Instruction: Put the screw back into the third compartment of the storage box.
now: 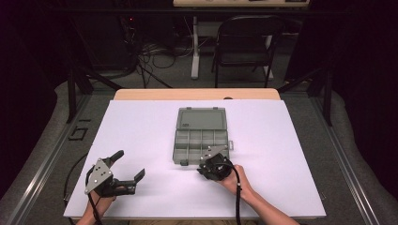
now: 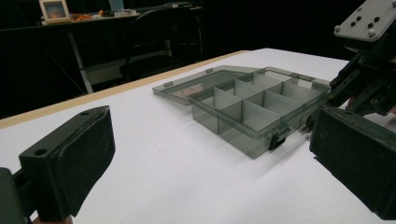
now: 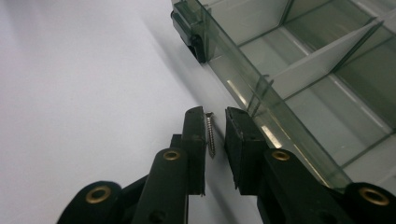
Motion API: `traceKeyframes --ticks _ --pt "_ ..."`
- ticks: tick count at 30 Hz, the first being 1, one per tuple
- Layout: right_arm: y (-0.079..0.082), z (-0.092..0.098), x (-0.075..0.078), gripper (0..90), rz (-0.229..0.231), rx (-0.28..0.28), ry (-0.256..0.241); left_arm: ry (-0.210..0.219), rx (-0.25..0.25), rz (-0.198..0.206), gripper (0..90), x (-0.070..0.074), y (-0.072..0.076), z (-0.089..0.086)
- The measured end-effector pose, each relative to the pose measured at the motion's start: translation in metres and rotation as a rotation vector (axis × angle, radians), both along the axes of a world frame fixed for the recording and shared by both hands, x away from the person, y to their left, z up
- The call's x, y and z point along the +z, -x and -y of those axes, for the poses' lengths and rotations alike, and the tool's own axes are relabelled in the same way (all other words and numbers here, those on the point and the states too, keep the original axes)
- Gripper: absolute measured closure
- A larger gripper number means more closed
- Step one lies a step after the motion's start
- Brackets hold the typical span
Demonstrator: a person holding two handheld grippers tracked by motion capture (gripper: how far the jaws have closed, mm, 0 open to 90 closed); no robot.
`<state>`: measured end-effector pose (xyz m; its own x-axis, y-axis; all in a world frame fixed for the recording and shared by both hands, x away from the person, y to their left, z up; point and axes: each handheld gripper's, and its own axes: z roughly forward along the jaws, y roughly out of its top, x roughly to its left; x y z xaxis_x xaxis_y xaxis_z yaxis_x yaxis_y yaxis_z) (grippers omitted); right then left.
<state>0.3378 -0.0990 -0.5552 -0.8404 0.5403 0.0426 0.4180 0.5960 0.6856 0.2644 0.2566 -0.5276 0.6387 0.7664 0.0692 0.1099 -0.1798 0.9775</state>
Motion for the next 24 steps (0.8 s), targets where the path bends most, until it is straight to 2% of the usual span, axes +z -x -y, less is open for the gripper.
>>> traceKeyframes --ticks 1,7,12,24 --pt "0.0 0.0 -0.001 78.3 -0.012 0.002 0.005 0.0 -0.001 -0.002 0.1 0.0 0.0 0.0" --pt "0.001 -0.002 -0.001 87.4 -0.017 0.01 0.002 0.001 0.0 0.001 0.1 0.0 0.001 0.0" --pt "0.001 -0.002 0.0 88.2 -0.018 0.017 0.012 0.002 0.002 0.0 0.1 0.0 0.001 0.0" --pt "0.003 0.0 0.012 88.5 0.004 0.021 -0.019 0.005 0.002 0.001 0.1 0.0 0.001 -0.001"
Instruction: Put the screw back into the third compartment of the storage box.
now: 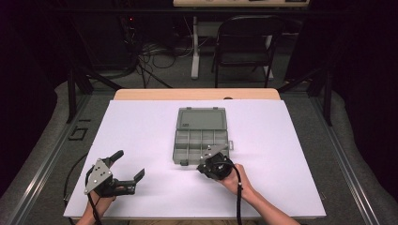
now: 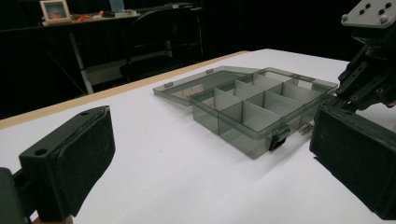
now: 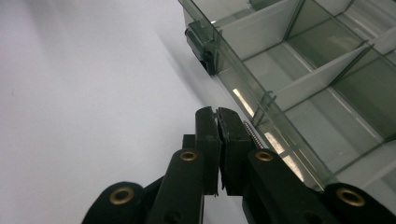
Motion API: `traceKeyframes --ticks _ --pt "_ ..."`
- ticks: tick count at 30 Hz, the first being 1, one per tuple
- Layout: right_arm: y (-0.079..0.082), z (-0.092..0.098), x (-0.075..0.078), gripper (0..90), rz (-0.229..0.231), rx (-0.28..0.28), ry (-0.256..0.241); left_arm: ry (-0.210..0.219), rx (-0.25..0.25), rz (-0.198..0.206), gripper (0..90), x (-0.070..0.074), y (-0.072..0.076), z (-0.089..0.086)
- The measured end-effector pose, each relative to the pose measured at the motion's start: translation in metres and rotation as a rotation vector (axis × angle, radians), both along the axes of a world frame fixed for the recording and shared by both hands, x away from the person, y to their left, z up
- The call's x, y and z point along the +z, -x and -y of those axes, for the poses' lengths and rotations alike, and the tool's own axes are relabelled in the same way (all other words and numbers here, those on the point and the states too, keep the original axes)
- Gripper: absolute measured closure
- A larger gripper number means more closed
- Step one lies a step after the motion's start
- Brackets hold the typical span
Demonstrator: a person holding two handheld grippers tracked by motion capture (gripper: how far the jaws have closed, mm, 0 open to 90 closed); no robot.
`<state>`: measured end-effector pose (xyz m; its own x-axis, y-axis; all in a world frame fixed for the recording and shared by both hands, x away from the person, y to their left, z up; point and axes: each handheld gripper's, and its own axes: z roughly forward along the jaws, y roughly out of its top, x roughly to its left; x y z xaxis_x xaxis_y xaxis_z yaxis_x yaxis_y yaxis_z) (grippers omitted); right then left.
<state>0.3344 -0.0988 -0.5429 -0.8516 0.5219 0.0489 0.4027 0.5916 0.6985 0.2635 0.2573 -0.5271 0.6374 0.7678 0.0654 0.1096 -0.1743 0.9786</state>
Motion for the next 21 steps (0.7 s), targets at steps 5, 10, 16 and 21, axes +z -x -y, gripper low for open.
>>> traceKeyframes --ticks 5,10,16,21 --pt "0.0 0.002 0.004 88.5 0.0 -0.003 -0.006 -0.002 -0.001 -0.001 0.1 0.0 0.0 0.0" --pt "0.001 0.004 0.009 88.6 0.007 -0.008 -0.01 -0.005 -0.003 -0.003 0.1 0.0 0.0 0.0" --pt "0.002 0.004 0.011 88.6 0.01 0.003 -0.002 -0.003 -0.002 -0.002 0.1 0.0 0.0 -0.001" --pt "0.003 0.004 0.013 88.6 0.013 0.006 -0.001 -0.003 -0.001 -0.003 0.1 0.0 -0.001 0.0"
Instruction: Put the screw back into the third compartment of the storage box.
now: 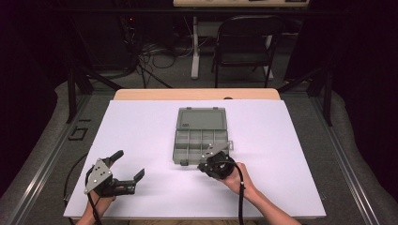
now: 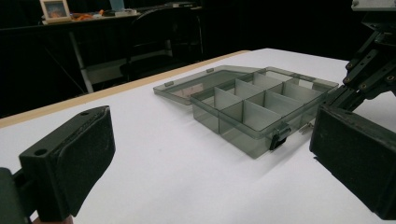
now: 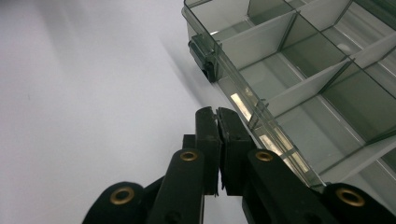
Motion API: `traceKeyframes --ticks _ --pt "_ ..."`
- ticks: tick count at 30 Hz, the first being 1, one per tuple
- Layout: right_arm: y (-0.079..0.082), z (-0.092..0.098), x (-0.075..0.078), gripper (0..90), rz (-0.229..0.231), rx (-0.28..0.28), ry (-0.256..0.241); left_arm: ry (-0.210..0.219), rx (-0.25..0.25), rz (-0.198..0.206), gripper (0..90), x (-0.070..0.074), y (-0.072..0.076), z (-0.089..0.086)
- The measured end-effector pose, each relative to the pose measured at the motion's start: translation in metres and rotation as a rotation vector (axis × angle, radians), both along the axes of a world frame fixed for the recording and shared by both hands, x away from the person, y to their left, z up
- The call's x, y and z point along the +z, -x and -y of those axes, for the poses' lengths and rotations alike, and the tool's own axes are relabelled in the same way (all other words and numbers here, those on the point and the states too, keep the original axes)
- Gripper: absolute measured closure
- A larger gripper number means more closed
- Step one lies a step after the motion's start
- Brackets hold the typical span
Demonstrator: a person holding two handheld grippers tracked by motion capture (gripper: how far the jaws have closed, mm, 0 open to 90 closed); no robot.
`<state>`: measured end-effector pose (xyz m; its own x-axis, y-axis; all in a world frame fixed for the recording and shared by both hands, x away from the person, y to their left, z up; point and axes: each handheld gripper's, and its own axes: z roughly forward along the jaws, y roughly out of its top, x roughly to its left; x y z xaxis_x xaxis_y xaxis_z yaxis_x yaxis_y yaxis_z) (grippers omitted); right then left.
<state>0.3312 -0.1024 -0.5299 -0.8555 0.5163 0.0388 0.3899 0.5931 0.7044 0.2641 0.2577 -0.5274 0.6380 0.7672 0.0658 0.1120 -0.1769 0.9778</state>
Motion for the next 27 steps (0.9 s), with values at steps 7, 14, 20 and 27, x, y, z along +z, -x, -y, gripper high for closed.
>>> traceKeyframes --ticks 7,14,20,27 --pt "0.001 0.003 0.007 88.6 0.01 -0.005 -0.013 -0.002 -0.001 -0.001 0.1 0.0 0.001 -0.001" --pt "0.0 0.008 0.016 88.6 0.022 -0.017 -0.026 -0.004 -0.003 0.0 0.1 0.0 0.001 0.0" --pt "-0.001 0.01 0.02 88.6 0.03 -0.022 -0.032 -0.003 -0.002 -0.001 0.1 0.0 0.001 0.0" --pt "-0.002 0.014 0.029 88.7 0.04 -0.028 -0.044 -0.004 -0.001 -0.001 0.1 0.0 0.0 0.0"
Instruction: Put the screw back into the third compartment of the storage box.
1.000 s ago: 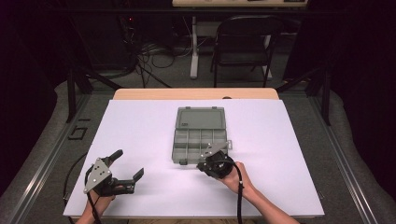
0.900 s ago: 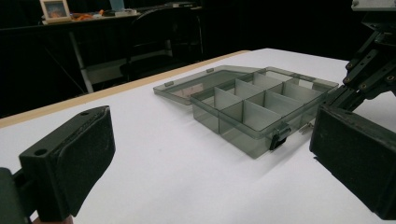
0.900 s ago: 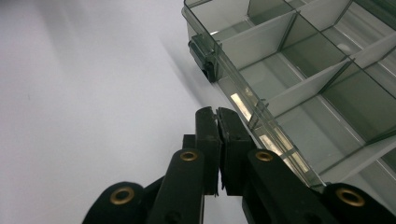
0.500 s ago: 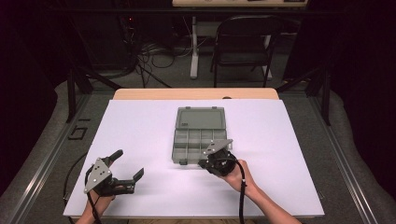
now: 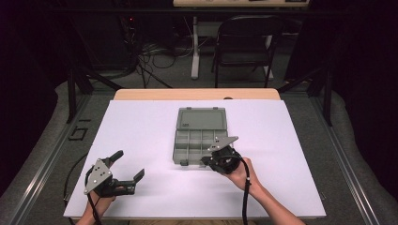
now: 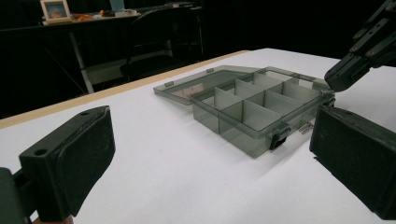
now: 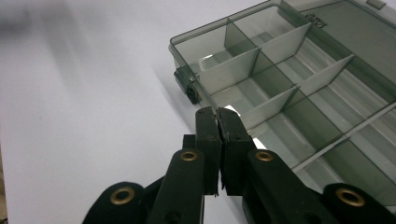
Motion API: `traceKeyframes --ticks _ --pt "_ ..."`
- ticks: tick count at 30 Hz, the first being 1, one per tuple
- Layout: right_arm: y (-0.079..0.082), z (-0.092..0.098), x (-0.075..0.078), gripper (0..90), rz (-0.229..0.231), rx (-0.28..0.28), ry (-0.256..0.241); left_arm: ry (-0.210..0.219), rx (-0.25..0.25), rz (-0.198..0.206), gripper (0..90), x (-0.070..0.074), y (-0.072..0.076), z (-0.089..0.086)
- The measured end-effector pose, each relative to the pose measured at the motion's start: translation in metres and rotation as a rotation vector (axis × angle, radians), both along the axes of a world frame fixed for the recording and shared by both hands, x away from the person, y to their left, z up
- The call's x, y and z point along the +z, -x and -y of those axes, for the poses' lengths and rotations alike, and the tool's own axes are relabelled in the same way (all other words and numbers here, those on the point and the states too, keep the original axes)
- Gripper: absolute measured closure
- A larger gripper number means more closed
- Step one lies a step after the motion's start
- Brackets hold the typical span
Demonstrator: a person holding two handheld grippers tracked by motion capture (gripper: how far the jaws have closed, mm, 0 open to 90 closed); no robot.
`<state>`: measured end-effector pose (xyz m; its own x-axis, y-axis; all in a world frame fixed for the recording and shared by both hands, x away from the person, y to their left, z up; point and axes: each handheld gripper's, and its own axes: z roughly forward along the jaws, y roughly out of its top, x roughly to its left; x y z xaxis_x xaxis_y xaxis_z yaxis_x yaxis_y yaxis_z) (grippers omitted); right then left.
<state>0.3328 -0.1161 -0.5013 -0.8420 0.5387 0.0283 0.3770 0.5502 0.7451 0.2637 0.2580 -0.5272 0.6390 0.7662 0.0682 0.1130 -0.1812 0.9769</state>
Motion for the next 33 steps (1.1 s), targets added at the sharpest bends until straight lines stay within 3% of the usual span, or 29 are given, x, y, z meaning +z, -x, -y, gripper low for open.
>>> traceKeyframes --ticks 20,33 --pt "-0.011 0.006 0.017 88.6 0.015 -0.032 0.003 0.002 0.005 0.003 0.1 0.0 0.001 -0.001" --pt "-0.033 0.008 0.029 88.7 0.032 -0.07 0.011 0.003 0.004 0.004 0.1 0.0 0.001 -0.001"
